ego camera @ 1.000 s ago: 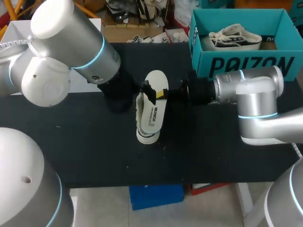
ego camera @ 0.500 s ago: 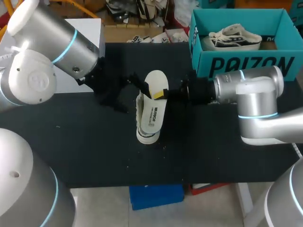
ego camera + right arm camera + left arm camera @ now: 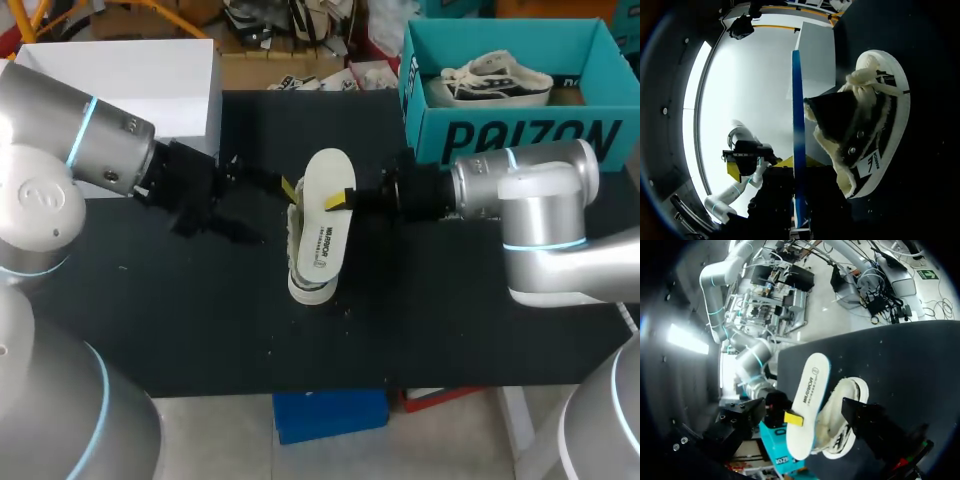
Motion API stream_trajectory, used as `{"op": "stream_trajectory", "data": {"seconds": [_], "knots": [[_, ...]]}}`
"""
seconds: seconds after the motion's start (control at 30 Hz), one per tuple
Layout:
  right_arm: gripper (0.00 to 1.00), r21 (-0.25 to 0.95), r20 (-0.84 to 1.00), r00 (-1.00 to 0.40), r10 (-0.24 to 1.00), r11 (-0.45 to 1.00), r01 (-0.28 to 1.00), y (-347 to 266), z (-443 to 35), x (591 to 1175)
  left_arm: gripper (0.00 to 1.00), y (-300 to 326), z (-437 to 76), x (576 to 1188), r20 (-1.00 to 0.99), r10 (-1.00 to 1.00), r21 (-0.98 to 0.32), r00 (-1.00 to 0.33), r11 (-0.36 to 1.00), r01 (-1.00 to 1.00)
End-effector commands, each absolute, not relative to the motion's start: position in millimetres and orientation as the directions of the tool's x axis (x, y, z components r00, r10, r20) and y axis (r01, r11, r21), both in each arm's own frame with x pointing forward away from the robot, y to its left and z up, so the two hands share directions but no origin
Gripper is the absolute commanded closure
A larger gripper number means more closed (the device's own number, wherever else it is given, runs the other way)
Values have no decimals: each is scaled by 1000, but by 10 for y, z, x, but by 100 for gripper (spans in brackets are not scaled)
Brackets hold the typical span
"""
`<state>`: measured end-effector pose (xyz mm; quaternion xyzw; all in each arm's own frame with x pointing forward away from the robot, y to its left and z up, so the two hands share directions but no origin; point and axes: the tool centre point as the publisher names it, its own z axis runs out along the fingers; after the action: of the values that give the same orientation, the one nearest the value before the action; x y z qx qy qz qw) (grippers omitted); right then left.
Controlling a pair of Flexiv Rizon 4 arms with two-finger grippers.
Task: Take the shoe out of the shoebox, open the shoe tongue, remove and reinsert the insole, then place the shoe into the shoebox
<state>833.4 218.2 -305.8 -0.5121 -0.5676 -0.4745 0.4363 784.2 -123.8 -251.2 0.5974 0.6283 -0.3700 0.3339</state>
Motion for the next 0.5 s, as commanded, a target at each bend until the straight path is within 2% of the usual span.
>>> {"op": "stream_trajectory", "data": {"seconds": [0.03, 0.27, 0.37, 0.5], "knots": [[100, 92, 981, -94, 169, 22, 996, 2193, -3059, 8327, 0, -1226, -2542, 7785, -886, 459, -55, -61, 25, 998], [100, 92, 981, -94, 169, 22, 996, 2193, -3059, 8327, 0, -1226, -2542, 7785, -886, 459, -55, -61, 25, 998], [100, 92, 981, -94, 169, 22, 996, 2193, -3059, 8327, 0, -1218, -2636, 7758, -894, 448, 34, 9, 49, 998], [100, 92, 981, -94, 169, 22, 996, 2193, -3059, 8327, 0, -1141, -2737, 7781, -934, 356, 1, -25, 74, 997]]}}
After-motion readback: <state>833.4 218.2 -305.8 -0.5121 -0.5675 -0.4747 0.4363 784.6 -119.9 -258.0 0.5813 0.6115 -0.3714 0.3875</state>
